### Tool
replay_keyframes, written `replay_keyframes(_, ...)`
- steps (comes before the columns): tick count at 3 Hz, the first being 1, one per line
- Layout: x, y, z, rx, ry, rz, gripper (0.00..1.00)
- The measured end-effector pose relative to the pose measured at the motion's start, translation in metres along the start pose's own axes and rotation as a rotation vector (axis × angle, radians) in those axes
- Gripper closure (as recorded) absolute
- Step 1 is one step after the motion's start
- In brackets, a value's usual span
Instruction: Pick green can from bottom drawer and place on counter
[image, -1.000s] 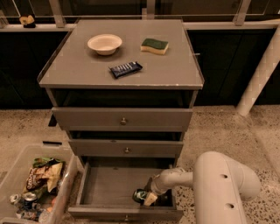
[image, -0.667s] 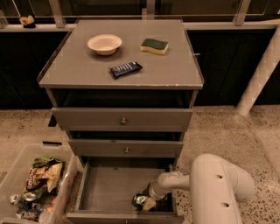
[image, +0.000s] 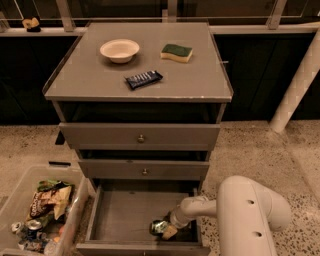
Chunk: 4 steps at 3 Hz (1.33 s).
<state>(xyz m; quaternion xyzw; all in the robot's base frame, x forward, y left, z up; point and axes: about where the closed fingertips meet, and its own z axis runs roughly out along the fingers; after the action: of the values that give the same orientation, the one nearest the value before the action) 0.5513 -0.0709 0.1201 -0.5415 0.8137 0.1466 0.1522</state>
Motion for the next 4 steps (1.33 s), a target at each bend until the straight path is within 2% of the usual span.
replay_keyframes(3,0.0000,0.0001,0.0001,0.000,0.000,0.000,0.92)
replay_keyframes(4,0.0000,0.0001,0.0001,0.000,0.000,0.000,1.00)
